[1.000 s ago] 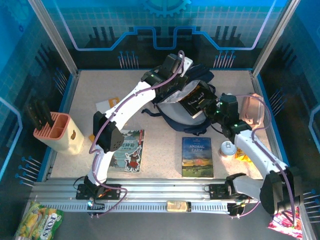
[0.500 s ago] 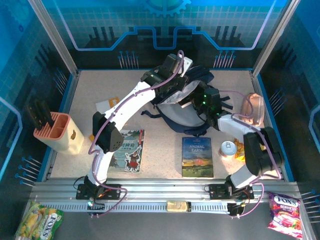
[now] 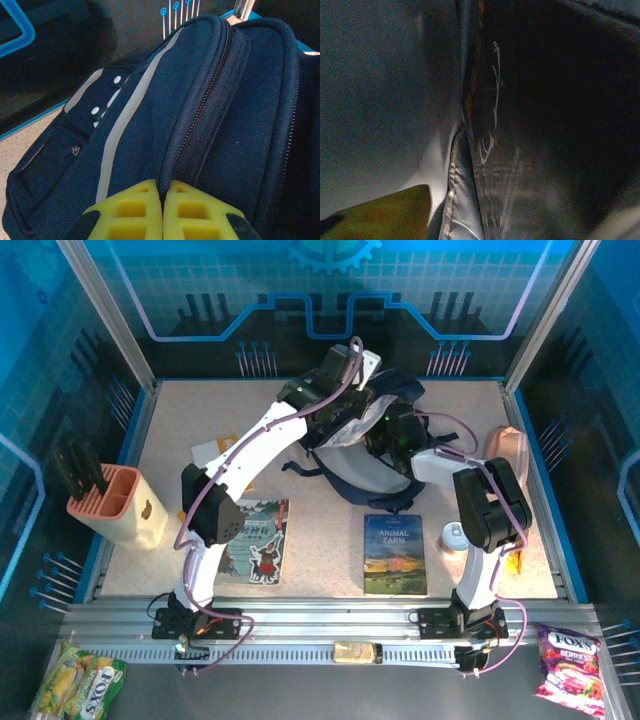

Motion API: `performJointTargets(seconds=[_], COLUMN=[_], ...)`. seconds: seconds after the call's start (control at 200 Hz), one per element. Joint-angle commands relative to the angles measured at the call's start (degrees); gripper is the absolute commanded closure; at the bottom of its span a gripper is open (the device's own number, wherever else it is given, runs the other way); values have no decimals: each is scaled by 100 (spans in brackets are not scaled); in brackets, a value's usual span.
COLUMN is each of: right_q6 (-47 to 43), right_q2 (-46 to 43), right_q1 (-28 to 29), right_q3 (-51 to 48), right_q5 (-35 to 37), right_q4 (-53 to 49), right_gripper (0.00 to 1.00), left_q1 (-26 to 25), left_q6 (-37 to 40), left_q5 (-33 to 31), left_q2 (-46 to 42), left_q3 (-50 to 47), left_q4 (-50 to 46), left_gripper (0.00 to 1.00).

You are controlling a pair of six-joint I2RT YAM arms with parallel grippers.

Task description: Pack books, pencil case, and school supplies into a backpack

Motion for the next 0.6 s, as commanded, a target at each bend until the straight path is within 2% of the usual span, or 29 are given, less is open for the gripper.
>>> performJointTargets(seconds=[0.0, 0.125, 0.27, 0.43, 0.475, 0.595], right_q6=[-139, -298, -689, -2555, -2845, -3478], right_q2=[-232, -684, -1458, -2199, -2385, -3149], right_q1=[68, 49, 64, 271, 329, 488], right_q3=[120, -159, -732, -903, -1022, -1743], right_q5=[-108, -164, -406, -45, 122, 496], right_q4=[-613, -1195, -1484, -2374, -2654, -2580], right_gripper=[34, 24, 19, 19, 19, 20], left_q1=[91, 197, 389, 640, 698, 850], left_q6=[-217, -235, -253, -459, -523, -730], left_q5=[-48, -91, -237, -377, -396, -216], left_q2=[-642, -625, -556, -591, -659, -949], left_q3=[49, -36, -240, -643, -819, -1462], left_q4=[671, 683, 696, 626, 638, 769], left_gripper=[100, 100, 100, 100, 100, 100])
